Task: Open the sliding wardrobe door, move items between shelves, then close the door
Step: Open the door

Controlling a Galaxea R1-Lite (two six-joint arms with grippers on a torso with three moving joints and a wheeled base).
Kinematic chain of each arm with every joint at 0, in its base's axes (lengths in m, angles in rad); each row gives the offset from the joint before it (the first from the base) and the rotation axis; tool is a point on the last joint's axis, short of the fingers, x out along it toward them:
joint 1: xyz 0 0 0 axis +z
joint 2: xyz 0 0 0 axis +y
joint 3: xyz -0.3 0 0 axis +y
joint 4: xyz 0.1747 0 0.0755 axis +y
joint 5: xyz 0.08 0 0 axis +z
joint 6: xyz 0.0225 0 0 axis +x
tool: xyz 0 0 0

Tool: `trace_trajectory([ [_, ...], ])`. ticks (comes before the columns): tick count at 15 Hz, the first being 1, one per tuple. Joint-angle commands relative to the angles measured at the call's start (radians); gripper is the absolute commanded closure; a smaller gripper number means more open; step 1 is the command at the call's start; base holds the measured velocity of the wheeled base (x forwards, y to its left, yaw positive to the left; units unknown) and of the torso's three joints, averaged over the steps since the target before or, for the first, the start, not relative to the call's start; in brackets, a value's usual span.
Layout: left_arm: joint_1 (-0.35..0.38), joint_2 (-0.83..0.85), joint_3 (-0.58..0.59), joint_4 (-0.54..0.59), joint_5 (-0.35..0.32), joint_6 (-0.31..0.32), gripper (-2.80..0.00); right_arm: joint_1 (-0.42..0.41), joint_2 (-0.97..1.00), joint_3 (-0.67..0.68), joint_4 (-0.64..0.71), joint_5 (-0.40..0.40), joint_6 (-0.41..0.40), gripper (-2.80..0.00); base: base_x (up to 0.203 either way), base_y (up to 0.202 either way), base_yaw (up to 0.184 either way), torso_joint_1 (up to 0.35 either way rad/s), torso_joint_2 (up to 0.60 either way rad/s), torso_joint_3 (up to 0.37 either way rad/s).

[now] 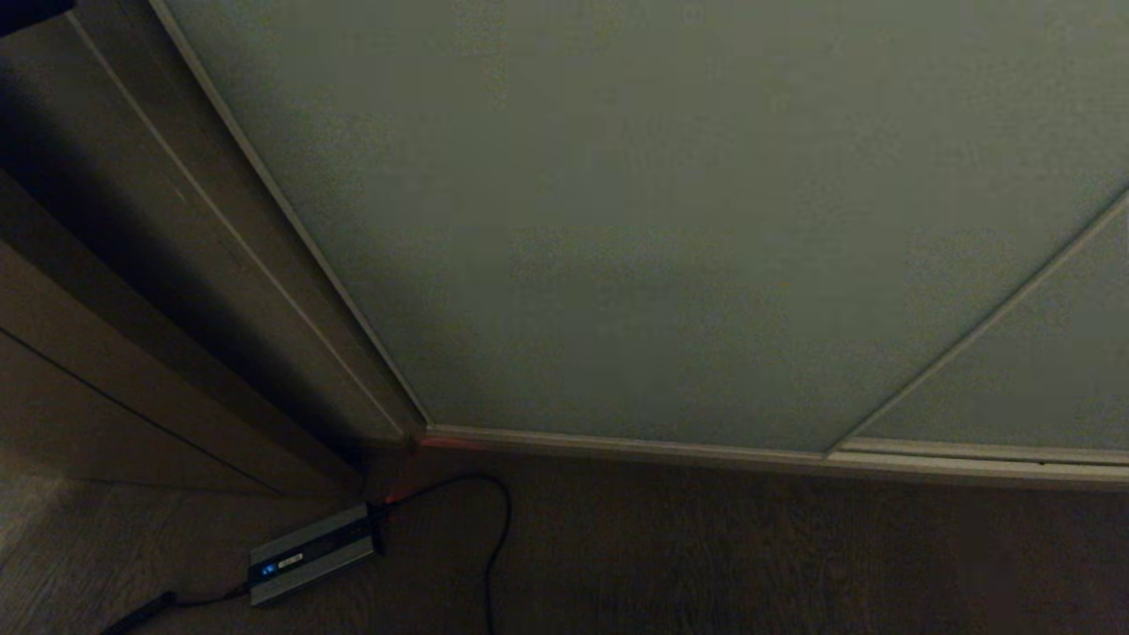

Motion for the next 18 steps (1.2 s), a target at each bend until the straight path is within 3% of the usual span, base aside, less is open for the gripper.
trace_trajectory([
  [1,-0.017,0.019,-0.020,-0.004,-0.003,0.003,0.00,0.000,0.001,0.003,0.000,0.000,0.000,0.00,0.000,0.000,0.000,0.000,0.00,0.000],
  [5,-0.075,0.038,-0.033,0.004,-0.008,0.022,0.00,0.000,0.001,0.003,0.000,0.000,0.000,0.00,0.000,0.000,0.000,0.000,0.00,0.000],
  [9,-0.076,0.068,-0.074,0.001,-0.001,0.029,0.00,0.000,0.001,0.003,0.000,0.000,0.000,0.00,0.000,0.000,0.000,0.000,0.00,0.000],
  [13,-0.077,-0.036,-0.046,0.001,-0.001,0.019,0.00,0.000,0.001,0.003,0.000,0.000,0.000,0.00,0.000,0.000,0.000,0.000,0.00,0.000],
  [16,-0.076,-0.050,-0.046,-0.017,0.099,0.018,0.00,0.000,0.001,0.003,0.000,0.000,0.000,0.00,0.000,0.000,0.000,0.000,0.00,0.000],
  [18,-0.075,-0.041,-0.050,-0.016,0.110,0.016,0.00,0.000,0.001,0.003,0.000,0.000,0.000,0.00,0.000,0.000,0.000,0.000,0.00,0.000],
])
